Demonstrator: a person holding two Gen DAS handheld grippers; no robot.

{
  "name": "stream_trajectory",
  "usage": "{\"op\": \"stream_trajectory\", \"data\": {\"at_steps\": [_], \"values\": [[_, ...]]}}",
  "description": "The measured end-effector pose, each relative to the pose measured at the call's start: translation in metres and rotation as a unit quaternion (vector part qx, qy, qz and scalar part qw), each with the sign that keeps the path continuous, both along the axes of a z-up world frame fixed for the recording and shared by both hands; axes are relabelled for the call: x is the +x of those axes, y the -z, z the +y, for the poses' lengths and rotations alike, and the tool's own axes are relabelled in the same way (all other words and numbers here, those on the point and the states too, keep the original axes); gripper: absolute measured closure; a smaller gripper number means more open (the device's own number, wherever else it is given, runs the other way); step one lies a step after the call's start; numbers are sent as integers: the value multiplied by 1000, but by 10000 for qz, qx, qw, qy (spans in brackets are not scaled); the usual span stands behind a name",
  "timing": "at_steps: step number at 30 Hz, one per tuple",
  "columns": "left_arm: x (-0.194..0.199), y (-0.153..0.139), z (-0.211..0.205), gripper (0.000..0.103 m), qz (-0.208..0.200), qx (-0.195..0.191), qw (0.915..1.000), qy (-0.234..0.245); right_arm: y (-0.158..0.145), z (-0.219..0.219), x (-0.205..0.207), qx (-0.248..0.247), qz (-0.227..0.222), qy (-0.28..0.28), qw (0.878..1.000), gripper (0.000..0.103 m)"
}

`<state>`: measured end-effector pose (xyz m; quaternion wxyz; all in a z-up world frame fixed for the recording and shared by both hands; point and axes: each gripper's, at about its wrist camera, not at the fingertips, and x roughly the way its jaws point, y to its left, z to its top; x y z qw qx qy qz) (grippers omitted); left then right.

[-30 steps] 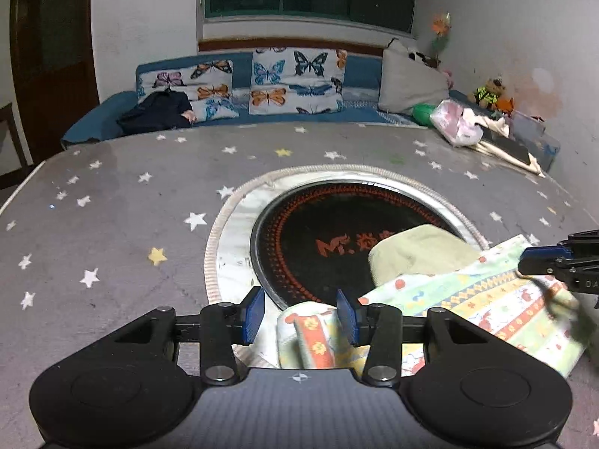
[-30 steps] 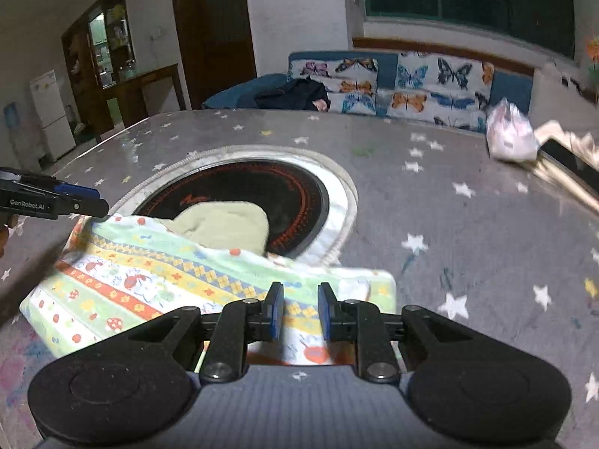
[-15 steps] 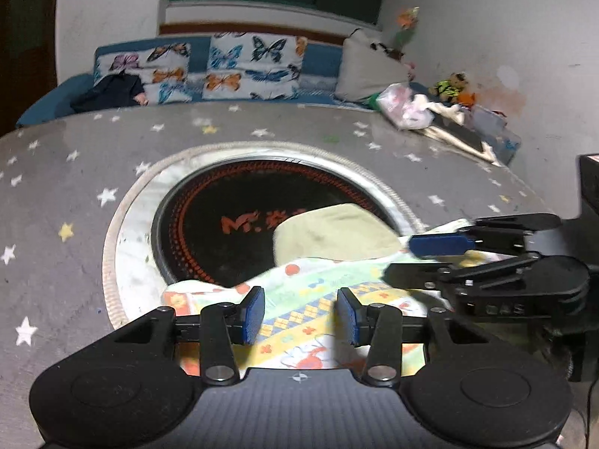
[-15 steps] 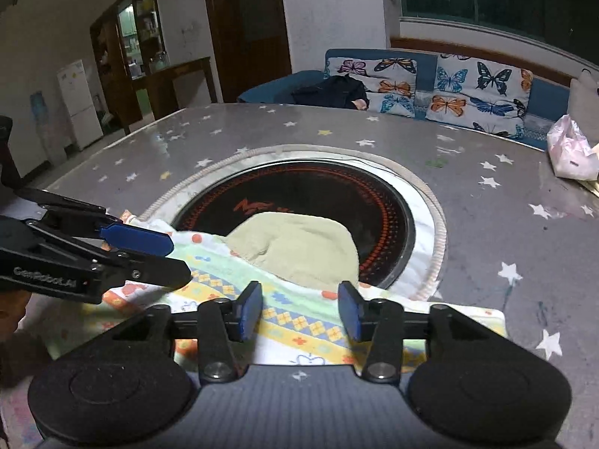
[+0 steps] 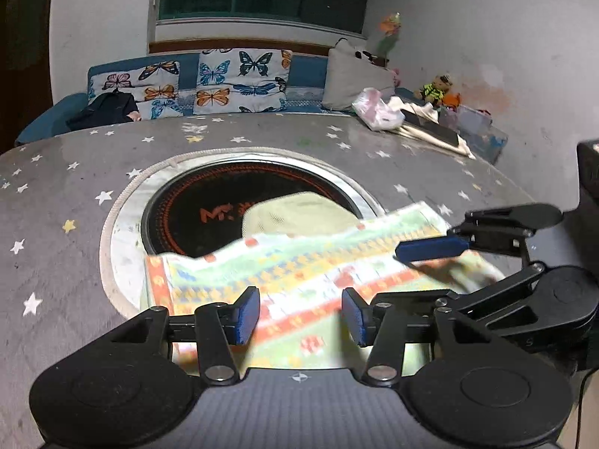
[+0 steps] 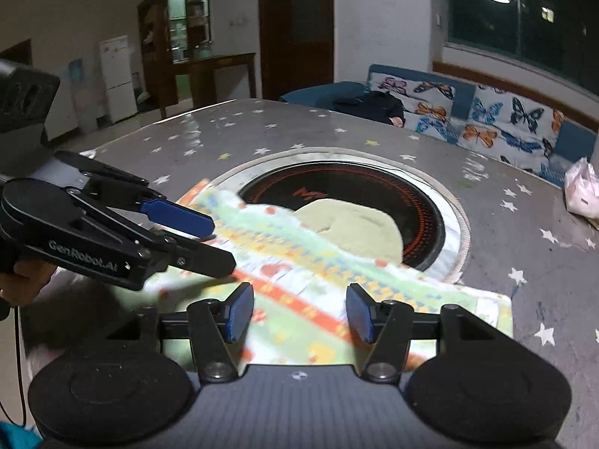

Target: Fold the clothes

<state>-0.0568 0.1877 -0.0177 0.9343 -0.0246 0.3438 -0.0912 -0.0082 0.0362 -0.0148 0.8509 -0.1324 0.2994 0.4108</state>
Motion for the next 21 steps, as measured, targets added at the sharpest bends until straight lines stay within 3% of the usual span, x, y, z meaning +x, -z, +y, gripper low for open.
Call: {"op": "stream_trajectory", "data": {"at_steps": [8,12,21], "values": [[-19,12,-2,40,40,85,9996,-254,7,-11,-28,17,-17,-63,10000,37],[-26,12,6,31,22,-40,9990,-445,8,-22,-35,111,12,6,9999,25],[-39,17,18,28,-73,-193,9979,-616,21,-45,-39,65,55,225,9997,15]]}}
